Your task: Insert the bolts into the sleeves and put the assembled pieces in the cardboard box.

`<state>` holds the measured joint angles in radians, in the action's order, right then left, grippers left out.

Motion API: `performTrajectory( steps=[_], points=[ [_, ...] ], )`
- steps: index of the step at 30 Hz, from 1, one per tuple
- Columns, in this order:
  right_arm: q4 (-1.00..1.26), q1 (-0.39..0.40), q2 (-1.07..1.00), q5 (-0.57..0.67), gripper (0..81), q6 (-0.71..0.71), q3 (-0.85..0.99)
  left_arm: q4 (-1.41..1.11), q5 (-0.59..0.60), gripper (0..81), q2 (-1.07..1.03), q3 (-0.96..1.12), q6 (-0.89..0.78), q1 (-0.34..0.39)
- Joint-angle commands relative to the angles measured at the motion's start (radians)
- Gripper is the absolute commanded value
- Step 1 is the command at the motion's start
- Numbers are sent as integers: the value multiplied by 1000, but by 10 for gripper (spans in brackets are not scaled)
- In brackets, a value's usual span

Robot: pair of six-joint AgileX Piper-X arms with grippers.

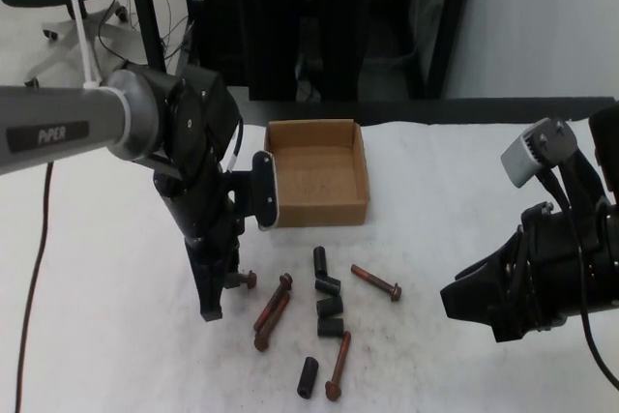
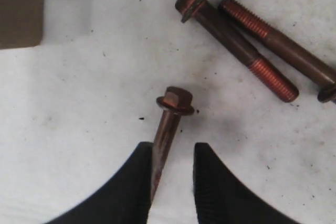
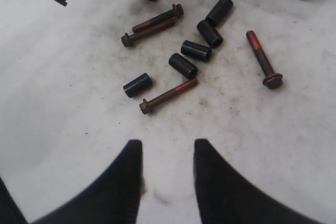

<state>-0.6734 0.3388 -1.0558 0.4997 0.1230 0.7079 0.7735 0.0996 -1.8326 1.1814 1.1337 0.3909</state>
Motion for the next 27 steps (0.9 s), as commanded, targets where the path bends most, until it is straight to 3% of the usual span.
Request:
performTrajectory(
  steps=[1,7,27],
  points=[
    [0,-2,2,15,320,11,7,10,-6,251,8,4,46,-3],
    [0,-2,2,15,320,11,7,-1,75,251,4,4,117,-3],
    [-3,-2,2,15,320,11,7,-73,-2,251,-50,4,169,-3]
  ],
)
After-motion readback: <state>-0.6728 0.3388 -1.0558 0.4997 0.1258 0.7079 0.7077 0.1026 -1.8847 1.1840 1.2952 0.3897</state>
